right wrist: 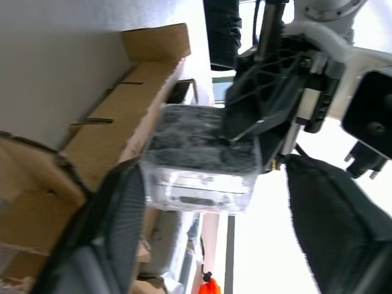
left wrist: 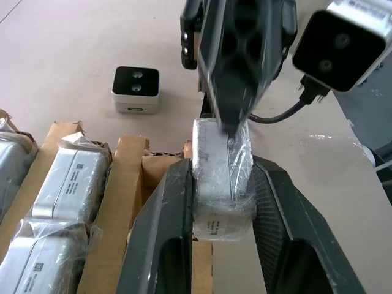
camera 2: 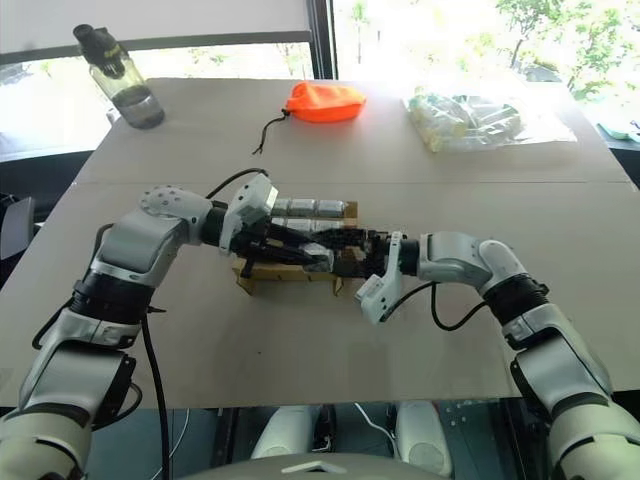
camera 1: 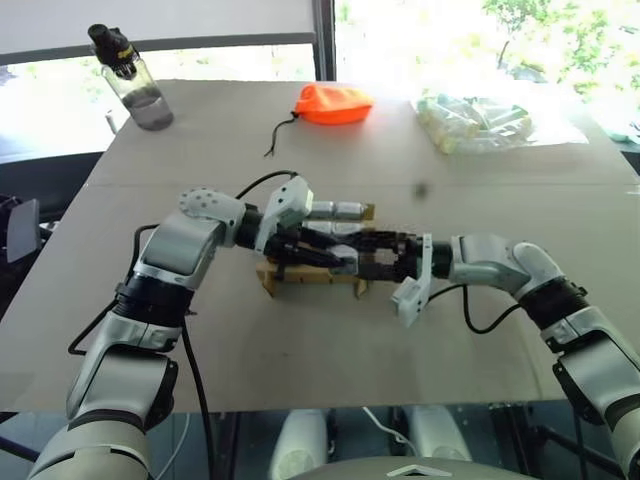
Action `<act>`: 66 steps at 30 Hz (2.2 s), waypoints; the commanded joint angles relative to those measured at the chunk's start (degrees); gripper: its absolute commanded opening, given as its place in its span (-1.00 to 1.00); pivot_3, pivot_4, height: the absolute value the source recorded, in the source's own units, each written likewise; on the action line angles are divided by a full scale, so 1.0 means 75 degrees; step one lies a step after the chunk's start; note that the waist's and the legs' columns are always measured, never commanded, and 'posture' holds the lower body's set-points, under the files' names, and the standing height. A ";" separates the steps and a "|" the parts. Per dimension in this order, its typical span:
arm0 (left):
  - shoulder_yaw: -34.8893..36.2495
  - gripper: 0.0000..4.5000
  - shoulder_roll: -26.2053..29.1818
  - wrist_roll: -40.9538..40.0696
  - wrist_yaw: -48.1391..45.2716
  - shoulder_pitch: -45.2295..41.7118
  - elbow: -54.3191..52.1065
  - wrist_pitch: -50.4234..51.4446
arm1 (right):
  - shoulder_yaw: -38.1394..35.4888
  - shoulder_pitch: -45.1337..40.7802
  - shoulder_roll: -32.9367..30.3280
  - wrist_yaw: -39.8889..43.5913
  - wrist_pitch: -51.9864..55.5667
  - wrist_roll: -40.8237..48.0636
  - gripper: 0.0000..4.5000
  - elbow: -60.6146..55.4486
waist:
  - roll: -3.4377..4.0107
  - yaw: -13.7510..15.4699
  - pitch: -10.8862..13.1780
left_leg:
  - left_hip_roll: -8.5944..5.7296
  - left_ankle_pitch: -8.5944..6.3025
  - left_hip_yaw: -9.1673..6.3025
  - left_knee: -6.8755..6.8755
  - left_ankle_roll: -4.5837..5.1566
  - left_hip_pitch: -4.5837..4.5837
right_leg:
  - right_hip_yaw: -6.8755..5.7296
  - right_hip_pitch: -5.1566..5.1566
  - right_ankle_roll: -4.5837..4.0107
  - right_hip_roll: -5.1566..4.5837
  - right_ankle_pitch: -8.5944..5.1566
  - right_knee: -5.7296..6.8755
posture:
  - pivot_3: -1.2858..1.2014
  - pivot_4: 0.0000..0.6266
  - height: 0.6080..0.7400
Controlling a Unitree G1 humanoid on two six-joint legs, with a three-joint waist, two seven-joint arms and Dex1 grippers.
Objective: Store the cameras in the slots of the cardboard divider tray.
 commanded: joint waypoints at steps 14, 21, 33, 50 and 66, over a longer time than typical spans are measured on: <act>0.0875 -0.67 0.0450 0.0079 -0.0453 -0.0368 0.1045 -0.1735 | -0.1099 0.4840 -0.1374 0.4386 0.5637 0.9952 0.86 -0.4779 | -0.0005 0.0048 0.0003 | -0.0001 -0.0003 -0.0031 0.0005 0.0006 -0.0017 | -0.0029 0.0007 0.0000 -0.0008 0.0001 -0.0014 | 0.03 -0.52 0.78; 0.0834 -0.67 0.0399 0.0256 -0.0551 -0.0252 0.1324 -0.2405 | -0.2226 0.6589 -0.1356 0.5889 0.6539 1.1307 0.86 -0.5003 | -0.0008 0.0170 0.0002 | -0.0002 -0.0006 -0.0040 0.0002 0.0010 -0.0019 | -0.0040 0.0012 0.0000 -0.0002 0.0001 -0.0020 | 0.03 -0.52 0.78; 0.0720 -0.67 0.0271 0.0525 -0.0807 -0.0389 0.1981 -0.3184 | -0.3104 0.6987 -0.0432 0.6917 0.6615 1.1027 0.86 -0.4846 | -0.0009 0.0224 0.0002 | -0.0004 -0.0006 -0.0047 0.0007 0.0011 -0.0020 | -0.0047 0.0012 0.0001 0.0000 0.0000 -0.0018 | 0.03 -0.52 0.78; 0.0658 -0.67 -0.0130 0.0672 -0.0863 -0.0528 0.2214 -0.3397 | -0.3585 0.6909 0.0066 0.8105 0.6392 1.0549 0.86 -0.4287 | -0.0010 0.0224 0.0001 | -0.0006 -0.0006 -0.0046 0.0009 0.0011 -0.0017 | -0.0046 0.0014 0.0001 0.0000 0.0000 -0.0014 | 0.03 -0.52 0.78; 0.0549 -0.67 -0.0252 0.0890 -0.1061 -0.0650 0.2772 -0.3552 | -0.3778 0.7025 0.0338 0.8220 0.6425 1.0446 0.86 -0.4349 | -0.0010 0.0223 0.0000 | -0.0008 -0.0006 -0.0046 0.0010 0.0010 -0.0014 | -0.0047 0.0016 0.0001 0.0001 0.0001 -0.0012 | 0.03 -0.52 0.78</act>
